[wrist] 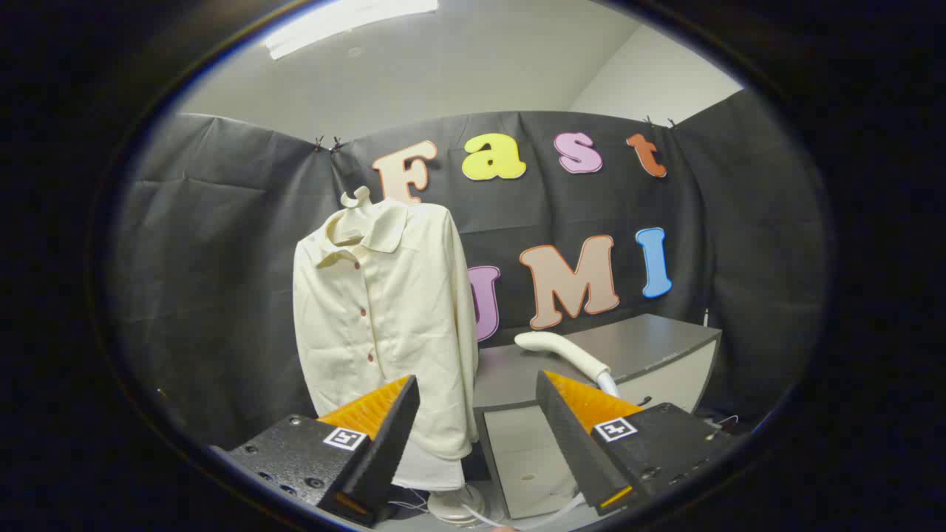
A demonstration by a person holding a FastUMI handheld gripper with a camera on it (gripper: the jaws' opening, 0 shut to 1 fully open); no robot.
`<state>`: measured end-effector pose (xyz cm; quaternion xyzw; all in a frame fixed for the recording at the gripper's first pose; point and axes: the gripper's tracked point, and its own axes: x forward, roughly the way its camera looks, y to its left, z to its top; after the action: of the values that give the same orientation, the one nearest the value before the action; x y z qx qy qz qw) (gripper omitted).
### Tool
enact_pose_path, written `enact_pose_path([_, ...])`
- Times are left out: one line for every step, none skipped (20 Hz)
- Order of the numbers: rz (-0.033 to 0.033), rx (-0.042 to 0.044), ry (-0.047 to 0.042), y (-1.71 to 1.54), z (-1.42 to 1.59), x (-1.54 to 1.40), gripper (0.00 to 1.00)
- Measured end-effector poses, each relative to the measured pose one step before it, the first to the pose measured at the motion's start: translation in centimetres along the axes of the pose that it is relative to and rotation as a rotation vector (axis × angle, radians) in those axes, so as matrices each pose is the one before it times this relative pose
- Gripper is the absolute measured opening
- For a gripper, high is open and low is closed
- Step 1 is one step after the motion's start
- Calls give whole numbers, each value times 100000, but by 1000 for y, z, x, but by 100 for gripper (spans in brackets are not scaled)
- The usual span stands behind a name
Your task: Iron the clothes twice with a garment steamer, once on the left side and once on the right side.
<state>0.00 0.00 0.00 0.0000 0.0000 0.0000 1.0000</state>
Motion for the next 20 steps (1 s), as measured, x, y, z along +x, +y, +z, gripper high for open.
enact_pose_path([-5, -231, 231, -256, -22, 97, 96])
enact_pose_path([658, -298, 410, -228, -27, 46, 96])
enact_pose_path([58, -205, 0, -209, 13, 91, 96])
enact_pose_path([-630, -190, -53, -502, 86, 27, 96])
enact_pose_path([10, 408, -530, -262, 53, 23, 96])
enact_pose_path([436, 422, 41, -90, -78, 65, 96])
enact_pose_path([-134, 546, 380, -268, -95, 111, 96])
enact_pose_path([362, 327, 469, -223, -109, 78, 96])
enact_pose_path([356, 34, 131, -72, -99, 92, 96])
enact_pose_path([-127, -166, 249, -312, -27, 114, 96])
enact_pose_path([92, -14, 257, -348, -139, 135, 96])
enact_pose_path([687, 493, 495, -95, -56, 67, 96])
enact_pose_path([354, 368, 561, -170, -264, 152, 96])
enact_pose_path([265, -18, 103, -284, -29, 133, 96])
enact_pose_path([-36, -111, 394, -333, -197, 178, 96])
enact_pose_path([110, -59, 198, -397, -52, 166, 96])
enact_pose_path([36, 192, 122, -361, -122, 267, 96])
enact_pose_path([152, 458, 398, -359, 6, 285, 96])
enact_pose_path([31, 664, 18, -407, -52, 235, 96])
enact_pose_path([336, 759, 296, -389, 77, 285, 96])
